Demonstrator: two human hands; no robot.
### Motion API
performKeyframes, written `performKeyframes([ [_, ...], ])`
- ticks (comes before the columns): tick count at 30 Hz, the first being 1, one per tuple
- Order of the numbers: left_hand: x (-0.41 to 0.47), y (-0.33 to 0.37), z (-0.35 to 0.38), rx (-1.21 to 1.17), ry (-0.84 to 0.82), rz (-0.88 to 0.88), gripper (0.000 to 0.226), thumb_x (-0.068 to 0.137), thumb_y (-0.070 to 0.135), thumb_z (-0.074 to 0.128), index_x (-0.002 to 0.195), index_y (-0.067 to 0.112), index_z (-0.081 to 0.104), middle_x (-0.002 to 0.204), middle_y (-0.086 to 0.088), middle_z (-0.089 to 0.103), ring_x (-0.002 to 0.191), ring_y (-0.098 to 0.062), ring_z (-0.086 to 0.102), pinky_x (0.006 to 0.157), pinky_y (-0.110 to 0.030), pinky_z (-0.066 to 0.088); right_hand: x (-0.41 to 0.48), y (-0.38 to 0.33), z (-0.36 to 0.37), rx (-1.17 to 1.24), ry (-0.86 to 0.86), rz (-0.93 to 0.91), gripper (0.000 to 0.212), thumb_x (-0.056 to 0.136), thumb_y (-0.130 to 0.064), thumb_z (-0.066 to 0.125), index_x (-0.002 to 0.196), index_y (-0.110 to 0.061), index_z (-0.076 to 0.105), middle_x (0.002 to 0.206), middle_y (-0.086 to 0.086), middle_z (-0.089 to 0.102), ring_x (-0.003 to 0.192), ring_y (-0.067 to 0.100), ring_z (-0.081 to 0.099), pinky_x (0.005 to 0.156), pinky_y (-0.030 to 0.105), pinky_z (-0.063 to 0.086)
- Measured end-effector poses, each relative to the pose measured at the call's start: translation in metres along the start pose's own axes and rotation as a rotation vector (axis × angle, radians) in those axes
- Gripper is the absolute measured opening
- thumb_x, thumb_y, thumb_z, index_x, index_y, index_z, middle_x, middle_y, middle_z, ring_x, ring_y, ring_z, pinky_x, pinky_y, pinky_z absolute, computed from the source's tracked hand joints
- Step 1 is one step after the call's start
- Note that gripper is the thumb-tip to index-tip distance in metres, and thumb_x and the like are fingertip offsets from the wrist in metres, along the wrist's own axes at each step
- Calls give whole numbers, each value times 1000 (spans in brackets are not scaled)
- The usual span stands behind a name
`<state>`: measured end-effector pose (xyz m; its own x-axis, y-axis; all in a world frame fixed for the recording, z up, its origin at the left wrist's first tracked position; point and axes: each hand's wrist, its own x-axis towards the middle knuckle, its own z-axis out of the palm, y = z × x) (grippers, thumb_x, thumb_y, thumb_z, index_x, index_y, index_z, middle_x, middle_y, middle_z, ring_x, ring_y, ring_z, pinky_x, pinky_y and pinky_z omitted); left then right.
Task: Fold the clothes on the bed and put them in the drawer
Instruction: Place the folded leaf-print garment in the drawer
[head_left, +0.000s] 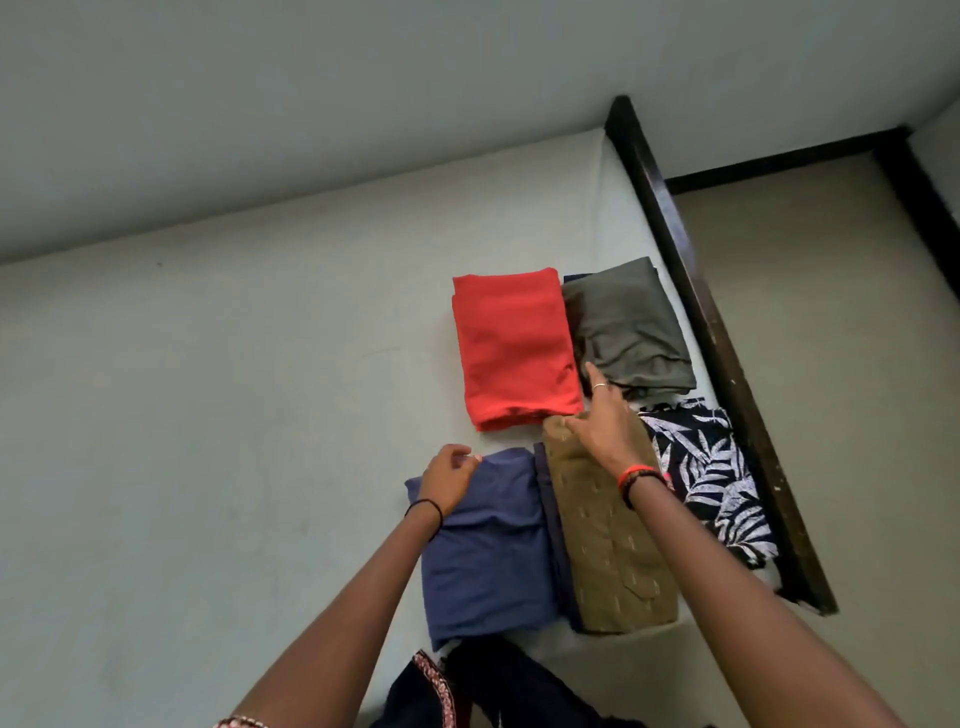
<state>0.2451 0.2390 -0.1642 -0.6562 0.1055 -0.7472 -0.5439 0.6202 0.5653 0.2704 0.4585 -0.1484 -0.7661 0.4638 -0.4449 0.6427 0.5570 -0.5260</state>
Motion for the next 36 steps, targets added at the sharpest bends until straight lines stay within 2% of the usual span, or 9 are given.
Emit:
performKeyframes([
  [4, -43, 3, 8, -154, 13, 27, 11, 95, 12, 54, 89, 6, 61, 86, -9, 61, 90, -24, 56, 77, -25, 45, -58, 2, 13, 230, 45, 44, 57, 80, 1, 63, 134, -5, 47, 123, 21, 54, 117, 33, 50, 102, 35, 37],
  [6, -62, 3, 14, -168, -19, 27, 21, 96, 12, 51, 76, 16, 55, 75, -3, 55, 86, -24, 54, 73, -29, 46, -87, 5, 14, 280, 54, 109, 46, 81, 4, 60, 125, -4, 54, 116, 18, 58, 111, 30, 54, 96, 27, 37],
  [9, -91, 0, 21, -138, -90, 64, 19, 96, 22, 52, 78, 17, 55, 83, -4, 59, 91, -28, 59, 84, -38, 48, -123, 13, 10, 331, 88, 166, 41, 80, 7, 59, 120, -3, 58, 108, 16, 60, 104, 29, 56, 89, 22, 36],
  [14, -135, 0, 33, -144, -84, 69, 30, 100, 34, 41, 83, 15, 57, 88, -5, 61, 90, -22, 58, 84, -39, 46, -165, 39, -23, 279, 127, 212, 40, 81, 5, 58, 119, -6, 58, 102, 10, 58, 101, 28, 58, 94, 37, 45],
  [19, -172, 20, 69, -122, -173, 108, 34, 101, 31, 41, 69, 20, 49, 73, -1, 52, 76, -21, 50, 68, -30, 35, -188, 66, -78, 270, 232, 266, 35, 79, 6, 54, 111, -7, 59, 90, 8, 58, 91, 30, 60, 86, 38, 49],
  [24, -200, 37, 115, -134, -230, 79, 11, 96, 17, 46, 94, 16, 57, 81, 2, 57, 85, -16, 57, 58, -25, 39, -200, 93, -121, 268, 306, 332, 33, 83, 5, 48, 111, -7, 61, 95, 17, 66, 83, 27, 56, 65, 25, 38],
  [28, -205, 51, 156, -123, -236, 67, 10, 96, 14, 46, 88, 17, 53, 82, 0, 56, 79, -14, 54, 49, -18, 38, -199, 122, -139, 248, 280, 358, 28, 84, -1, 50, 108, -6, 63, 97, 19, 68, 95, 34, 61, 79, 31, 43],
  [34, -185, 71, 223, 18, -238, 28, 8, 93, 13, 47, 87, 16, 52, 98, -13, 60, 89, -17, 52, 79, -32, 44, -181, 184, -145, 190, -59, 404, 13, 80, -3, 65, 90, -9, 60, 98, 17, 69, 90, 27, 63, 70, 23, 37],
  [36, -174, 78, 250, 8, -208, -9, 14, 92, 14, 50, 105, 9, 52, 112, -15, 61, 102, -28, 58, 89, -32, 44, -169, 203, -146, 163, -112, 392, 16, 81, -4, 65, 97, -5, 63, 103, 18, 68, 90, 24, 60, 71, 22, 36],
])
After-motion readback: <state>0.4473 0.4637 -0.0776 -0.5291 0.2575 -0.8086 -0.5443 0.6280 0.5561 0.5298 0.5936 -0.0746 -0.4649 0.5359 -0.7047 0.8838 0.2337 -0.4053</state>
